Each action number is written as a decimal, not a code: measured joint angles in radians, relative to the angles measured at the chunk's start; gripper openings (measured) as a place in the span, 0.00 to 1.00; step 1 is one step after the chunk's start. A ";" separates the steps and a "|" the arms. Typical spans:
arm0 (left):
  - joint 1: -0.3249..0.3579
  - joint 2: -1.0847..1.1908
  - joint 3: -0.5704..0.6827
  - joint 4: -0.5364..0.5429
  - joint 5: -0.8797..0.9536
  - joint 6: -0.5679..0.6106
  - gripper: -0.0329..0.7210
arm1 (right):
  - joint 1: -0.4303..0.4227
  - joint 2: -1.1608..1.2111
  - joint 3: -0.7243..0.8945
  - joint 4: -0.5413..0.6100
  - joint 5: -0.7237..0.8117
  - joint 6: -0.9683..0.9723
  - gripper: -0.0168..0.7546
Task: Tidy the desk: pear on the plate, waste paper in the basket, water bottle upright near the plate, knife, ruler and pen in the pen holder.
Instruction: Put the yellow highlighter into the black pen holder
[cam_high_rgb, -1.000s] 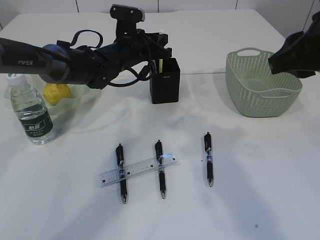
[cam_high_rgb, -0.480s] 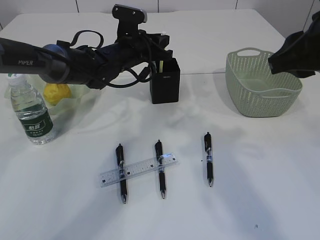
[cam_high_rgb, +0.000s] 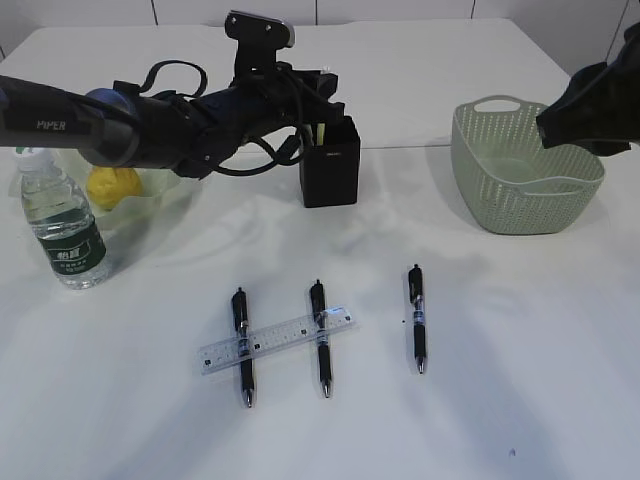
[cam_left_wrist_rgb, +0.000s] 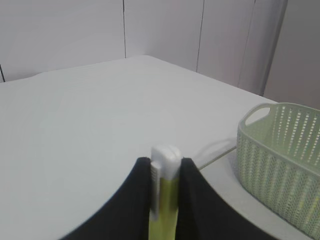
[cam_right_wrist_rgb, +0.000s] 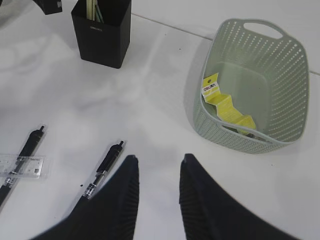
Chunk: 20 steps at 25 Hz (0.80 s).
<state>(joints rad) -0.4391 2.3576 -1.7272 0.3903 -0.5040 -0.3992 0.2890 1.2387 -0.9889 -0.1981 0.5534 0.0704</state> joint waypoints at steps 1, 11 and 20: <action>0.000 0.000 0.000 0.000 0.005 0.000 0.16 | 0.000 0.000 0.000 0.000 0.000 0.000 0.34; 0.000 0.000 0.000 0.000 0.014 0.000 0.17 | 0.000 0.000 0.000 0.000 0.000 0.000 0.34; 0.000 0.000 0.000 0.000 0.014 0.000 0.25 | 0.000 0.000 0.000 0.000 0.000 0.000 0.34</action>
<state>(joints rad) -0.4391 2.3576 -1.7272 0.3903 -0.4898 -0.3992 0.2890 1.2387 -0.9889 -0.1981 0.5534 0.0704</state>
